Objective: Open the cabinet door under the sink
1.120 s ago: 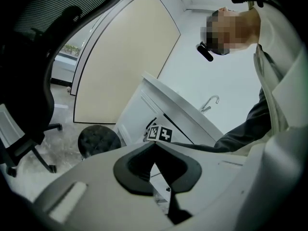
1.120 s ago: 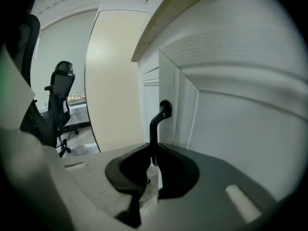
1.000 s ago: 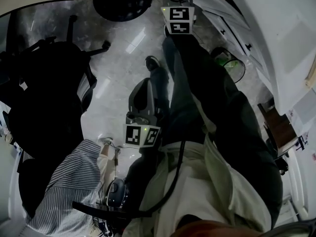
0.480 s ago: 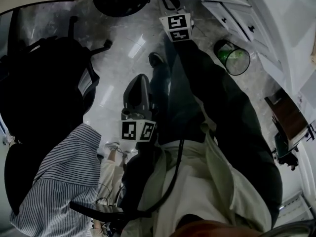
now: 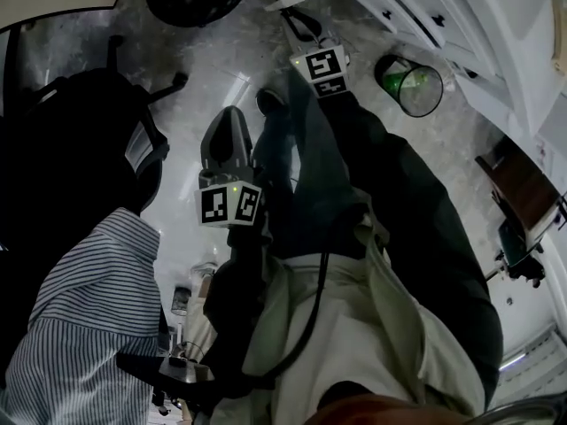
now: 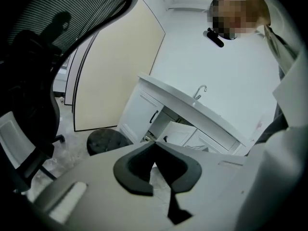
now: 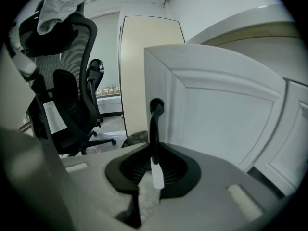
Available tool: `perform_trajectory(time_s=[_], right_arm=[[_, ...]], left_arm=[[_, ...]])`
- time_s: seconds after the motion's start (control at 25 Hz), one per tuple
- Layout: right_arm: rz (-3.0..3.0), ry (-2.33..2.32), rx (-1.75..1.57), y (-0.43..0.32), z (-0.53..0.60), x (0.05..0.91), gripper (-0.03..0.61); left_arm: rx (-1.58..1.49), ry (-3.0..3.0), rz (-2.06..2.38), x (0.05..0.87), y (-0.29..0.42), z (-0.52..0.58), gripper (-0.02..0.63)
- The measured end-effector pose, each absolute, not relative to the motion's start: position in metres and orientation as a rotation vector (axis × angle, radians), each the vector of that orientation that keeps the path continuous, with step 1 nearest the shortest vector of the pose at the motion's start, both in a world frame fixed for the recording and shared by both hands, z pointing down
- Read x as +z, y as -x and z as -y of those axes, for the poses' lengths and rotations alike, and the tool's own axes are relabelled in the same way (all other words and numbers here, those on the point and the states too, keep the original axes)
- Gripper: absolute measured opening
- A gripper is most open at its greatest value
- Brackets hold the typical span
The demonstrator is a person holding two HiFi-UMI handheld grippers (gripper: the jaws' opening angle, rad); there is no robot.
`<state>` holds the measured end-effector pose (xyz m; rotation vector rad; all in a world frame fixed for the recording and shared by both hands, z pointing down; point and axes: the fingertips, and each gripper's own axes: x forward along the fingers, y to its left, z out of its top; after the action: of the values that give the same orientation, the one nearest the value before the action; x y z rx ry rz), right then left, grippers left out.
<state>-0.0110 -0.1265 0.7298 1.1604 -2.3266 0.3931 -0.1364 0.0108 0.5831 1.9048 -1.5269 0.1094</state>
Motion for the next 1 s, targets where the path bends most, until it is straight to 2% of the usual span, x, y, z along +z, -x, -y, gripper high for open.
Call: perform_trajectory(time_s=[0.56, 0.76, 1.0], right_arm=[[2.238, -1.171, 0.431, -0.092, 0.023, 0.737, 0.045], [2.242, -1.097, 0.443, -0.086, 0.027, 0.739, 0.049], [2.161, -1.251, 0.575, -0.098, 0.016, 0.739, 0.051]], left_arm=[[0.17, -2.013, 1.369, 0.579, 0.072, -0.01, 0.006], [0.183, -2.069, 1.314, 0.569, 0.055, -0.004, 0.006], [0.181, -2.102, 1.31, 0.553, 0.052, -0.004, 0.006]])
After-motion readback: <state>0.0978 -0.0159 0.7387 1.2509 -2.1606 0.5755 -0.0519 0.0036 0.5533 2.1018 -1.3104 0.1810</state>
